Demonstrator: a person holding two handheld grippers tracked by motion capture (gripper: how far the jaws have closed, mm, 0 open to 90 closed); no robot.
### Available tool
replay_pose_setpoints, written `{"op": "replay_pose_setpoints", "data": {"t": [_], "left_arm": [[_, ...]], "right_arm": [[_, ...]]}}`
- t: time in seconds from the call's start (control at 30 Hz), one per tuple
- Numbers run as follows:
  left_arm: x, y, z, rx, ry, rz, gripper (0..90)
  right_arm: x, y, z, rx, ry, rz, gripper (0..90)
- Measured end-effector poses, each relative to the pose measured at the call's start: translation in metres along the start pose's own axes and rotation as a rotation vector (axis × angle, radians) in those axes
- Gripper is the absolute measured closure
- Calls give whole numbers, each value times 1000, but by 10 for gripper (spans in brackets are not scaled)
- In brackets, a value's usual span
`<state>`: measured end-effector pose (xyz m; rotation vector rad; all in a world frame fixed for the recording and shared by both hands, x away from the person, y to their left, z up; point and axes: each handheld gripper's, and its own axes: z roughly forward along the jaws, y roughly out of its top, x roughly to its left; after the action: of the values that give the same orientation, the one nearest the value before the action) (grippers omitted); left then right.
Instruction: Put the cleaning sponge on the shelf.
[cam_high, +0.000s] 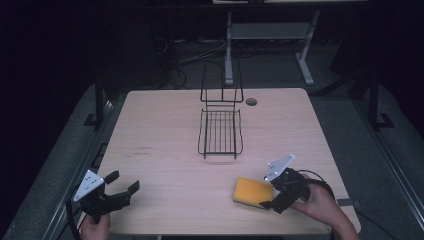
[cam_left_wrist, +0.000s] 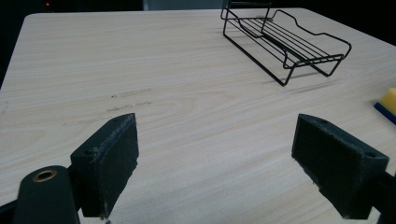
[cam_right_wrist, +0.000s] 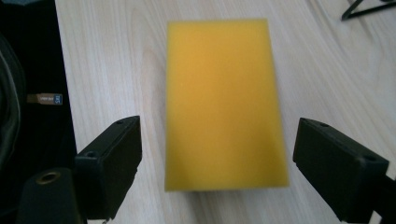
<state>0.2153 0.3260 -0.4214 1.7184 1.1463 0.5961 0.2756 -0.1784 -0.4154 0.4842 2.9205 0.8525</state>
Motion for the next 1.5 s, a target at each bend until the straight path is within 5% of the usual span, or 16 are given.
{"op": "replay_pose_setpoints", "data": {"t": [0.67, 1.5], "left_arm": [[0, 0, 0, 0, -4, 3, 140], [2, -1, -1, 0, -5, -7, 140]], "right_arm": [[-8, 24, 18, 70, 17, -38, 150], [-8, 20, 50, 127, 33, -35, 161]]}}
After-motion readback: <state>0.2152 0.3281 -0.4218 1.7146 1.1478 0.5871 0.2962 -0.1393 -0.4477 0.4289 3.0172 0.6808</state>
